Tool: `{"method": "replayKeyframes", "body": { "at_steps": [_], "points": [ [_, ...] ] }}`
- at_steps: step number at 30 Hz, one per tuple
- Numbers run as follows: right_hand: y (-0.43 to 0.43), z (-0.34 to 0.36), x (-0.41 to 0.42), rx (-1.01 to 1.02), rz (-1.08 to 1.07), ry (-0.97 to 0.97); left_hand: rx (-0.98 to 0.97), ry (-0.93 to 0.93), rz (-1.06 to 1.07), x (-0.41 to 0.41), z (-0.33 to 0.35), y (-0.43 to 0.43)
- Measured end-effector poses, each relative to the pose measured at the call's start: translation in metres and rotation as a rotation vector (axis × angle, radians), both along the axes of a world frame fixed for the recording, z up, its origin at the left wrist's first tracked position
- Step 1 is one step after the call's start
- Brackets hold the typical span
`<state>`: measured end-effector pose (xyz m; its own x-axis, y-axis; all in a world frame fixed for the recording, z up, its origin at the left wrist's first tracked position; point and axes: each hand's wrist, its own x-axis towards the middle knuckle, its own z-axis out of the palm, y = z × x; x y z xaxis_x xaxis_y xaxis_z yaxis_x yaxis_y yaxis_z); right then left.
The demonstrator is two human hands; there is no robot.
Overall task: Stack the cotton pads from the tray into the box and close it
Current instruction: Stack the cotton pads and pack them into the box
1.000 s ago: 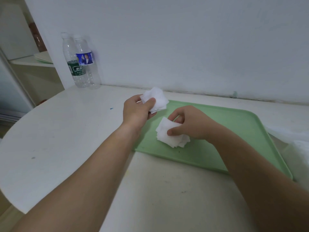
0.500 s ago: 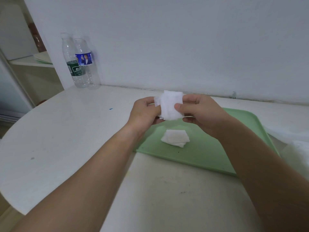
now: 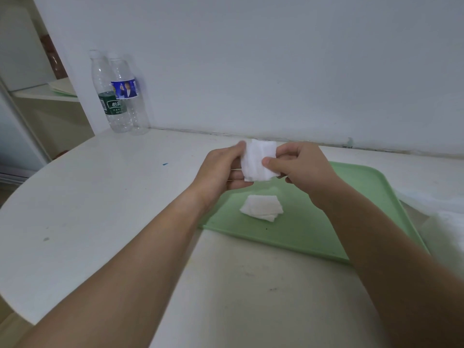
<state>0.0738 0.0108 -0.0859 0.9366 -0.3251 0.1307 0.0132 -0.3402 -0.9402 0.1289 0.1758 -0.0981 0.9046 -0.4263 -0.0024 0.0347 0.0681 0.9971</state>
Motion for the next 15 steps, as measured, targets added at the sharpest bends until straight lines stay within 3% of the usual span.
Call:
{"method": "replayKeyframes", "body": {
  "at_steps": [4, 8, 15],
  "points": [
    [0.002, -0.002, 0.001, -0.082, -0.059, -0.019, 0.028, -0.081, -0.009, -0.001, -0.004, 0.001],
    [-0.003, -0.002, 0.002, -0.275, -0.108, 0.054, -0.028, -0.121, 0.133, 0.003, -0.009, 0.003],
    [0.000, 0.004, -0.003, -0.590, 0.197, 0.358, -0.092, -0.079, 0.282, 0.013, -0.009, 0.010]
  ]
}}
